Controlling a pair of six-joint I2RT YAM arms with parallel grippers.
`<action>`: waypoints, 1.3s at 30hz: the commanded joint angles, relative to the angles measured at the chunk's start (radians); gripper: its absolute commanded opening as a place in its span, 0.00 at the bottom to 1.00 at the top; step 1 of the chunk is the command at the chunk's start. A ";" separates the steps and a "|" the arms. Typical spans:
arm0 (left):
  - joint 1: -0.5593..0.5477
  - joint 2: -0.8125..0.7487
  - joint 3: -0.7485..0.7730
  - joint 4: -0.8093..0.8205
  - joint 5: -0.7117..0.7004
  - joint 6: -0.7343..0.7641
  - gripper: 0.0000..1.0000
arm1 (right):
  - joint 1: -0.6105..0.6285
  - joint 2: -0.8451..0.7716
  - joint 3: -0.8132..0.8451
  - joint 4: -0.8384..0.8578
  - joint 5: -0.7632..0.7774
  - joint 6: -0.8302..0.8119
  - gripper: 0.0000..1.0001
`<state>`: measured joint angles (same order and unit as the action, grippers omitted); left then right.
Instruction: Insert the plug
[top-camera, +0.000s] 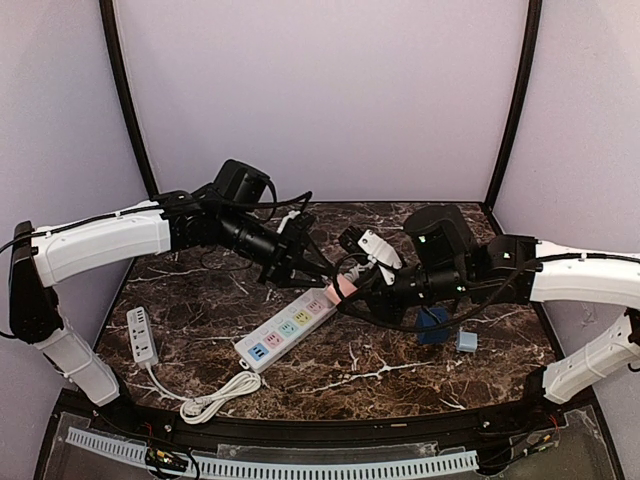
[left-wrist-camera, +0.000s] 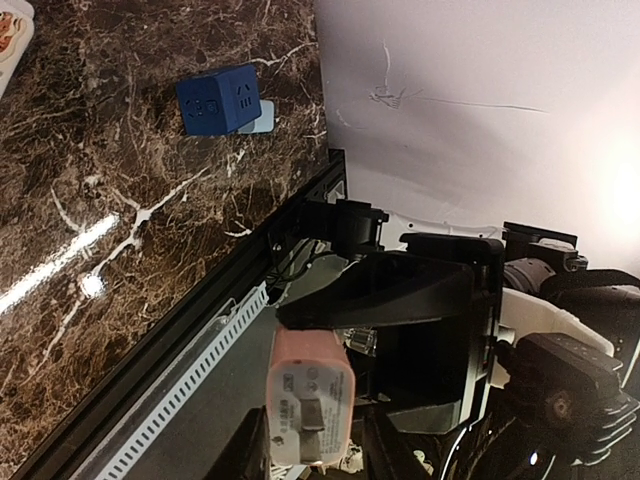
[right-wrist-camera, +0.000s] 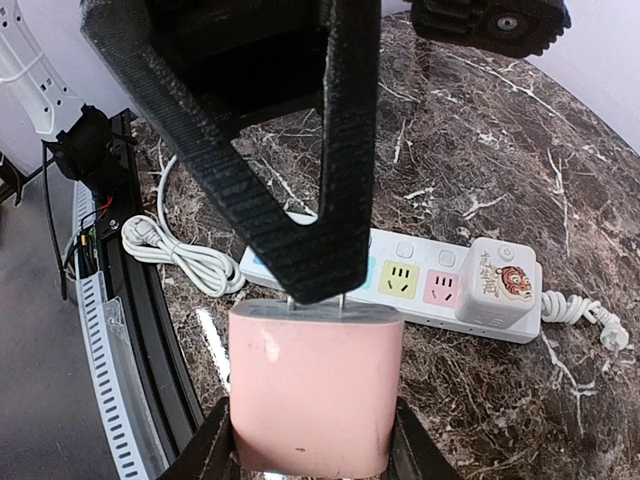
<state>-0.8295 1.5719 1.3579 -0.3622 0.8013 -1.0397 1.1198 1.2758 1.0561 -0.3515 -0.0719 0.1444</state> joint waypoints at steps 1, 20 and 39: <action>-0.005 -0.005 -0.009 -0.069 -0.024 0.045 0.33 | 0.010 -0.004 -0.012 0.046 -0.002 0.018 0.06; -0.006 -0.004 -0.008 -0.053 -0.022 0.035 0.02 | 0.010 0.040 0.012 0.055 0.006 0.046 0.04; 0.005 -0.024 -0.004 0.159 -0.022 -0.070 0.01 | -0.007 -0.165 -0.086 0.078 0.069 0.182 0.99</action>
<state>-0.8291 1.5745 1.3571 -0.2985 0.7666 -1.0752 1.1198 1.1847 1.0080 -0.3122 -0.0208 0.2558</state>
